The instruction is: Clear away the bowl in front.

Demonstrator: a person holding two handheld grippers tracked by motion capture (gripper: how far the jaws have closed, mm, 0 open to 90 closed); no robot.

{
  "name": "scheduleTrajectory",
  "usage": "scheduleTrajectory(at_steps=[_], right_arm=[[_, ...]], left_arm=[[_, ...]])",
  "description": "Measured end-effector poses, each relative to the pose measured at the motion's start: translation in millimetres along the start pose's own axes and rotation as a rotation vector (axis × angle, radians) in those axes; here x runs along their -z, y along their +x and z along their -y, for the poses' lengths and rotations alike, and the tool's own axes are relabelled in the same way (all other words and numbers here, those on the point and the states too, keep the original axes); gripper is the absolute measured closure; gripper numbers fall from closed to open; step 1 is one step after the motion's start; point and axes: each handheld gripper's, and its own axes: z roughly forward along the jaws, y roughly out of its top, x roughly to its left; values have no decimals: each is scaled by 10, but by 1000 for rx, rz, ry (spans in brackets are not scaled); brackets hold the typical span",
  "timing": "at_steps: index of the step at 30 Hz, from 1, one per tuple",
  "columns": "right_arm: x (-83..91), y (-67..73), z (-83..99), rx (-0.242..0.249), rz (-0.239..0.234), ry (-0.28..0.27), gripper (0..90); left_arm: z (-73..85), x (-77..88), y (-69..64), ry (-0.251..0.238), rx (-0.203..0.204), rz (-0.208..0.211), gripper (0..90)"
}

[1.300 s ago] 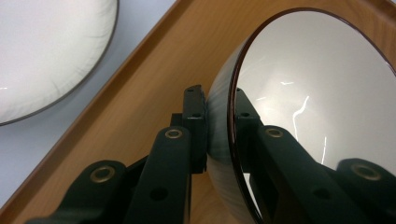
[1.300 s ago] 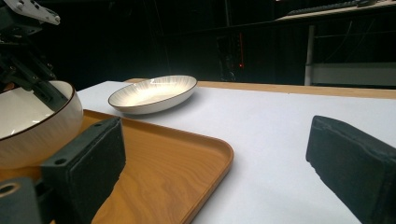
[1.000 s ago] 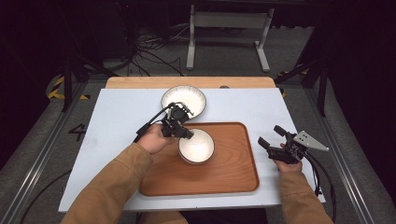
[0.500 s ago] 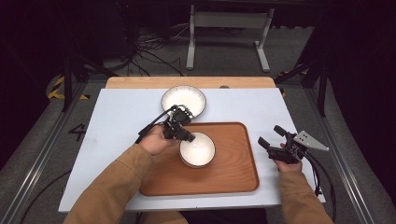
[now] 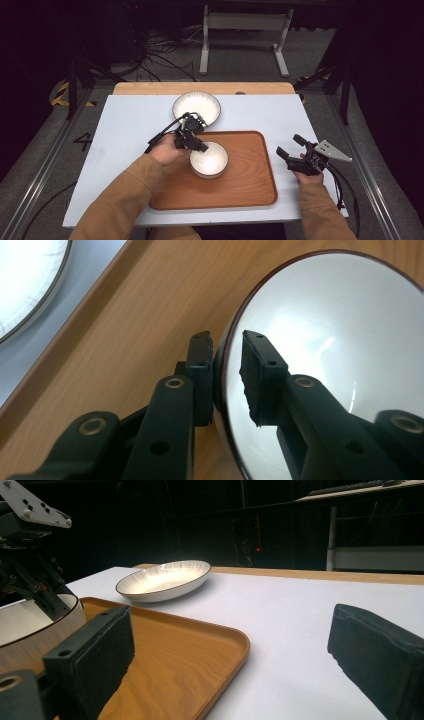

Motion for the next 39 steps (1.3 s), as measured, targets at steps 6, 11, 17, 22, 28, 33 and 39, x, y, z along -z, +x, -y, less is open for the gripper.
scheduleTrajectory(at_steps=[6,11,17,22,28,33,39], right_arm=[[-2,0,0,-1,-3,1,50],[-11,5,1,0,-6,4,50],[-22,2,3,8,-13,9,50],[-37,0,5,12,-27,13,48],[-46,21,5,24,-47,16,46],[-50,22,7,25,-48,20,44],[-43,27,6,34,-43,22,43]], left_arm=[[-11,50,-18,-42,-16,3,669],[2,209,-105,-110,-59,-9,518],[71,415,-248,-213,-108,-13,383],[199,562,-345,-291,-107,-43,314],[372,719,-377,-374,-107,-57,290],[468,834,-416,-434,-124,-75,274],[615,946,-460,-544,-129,-88,284]])
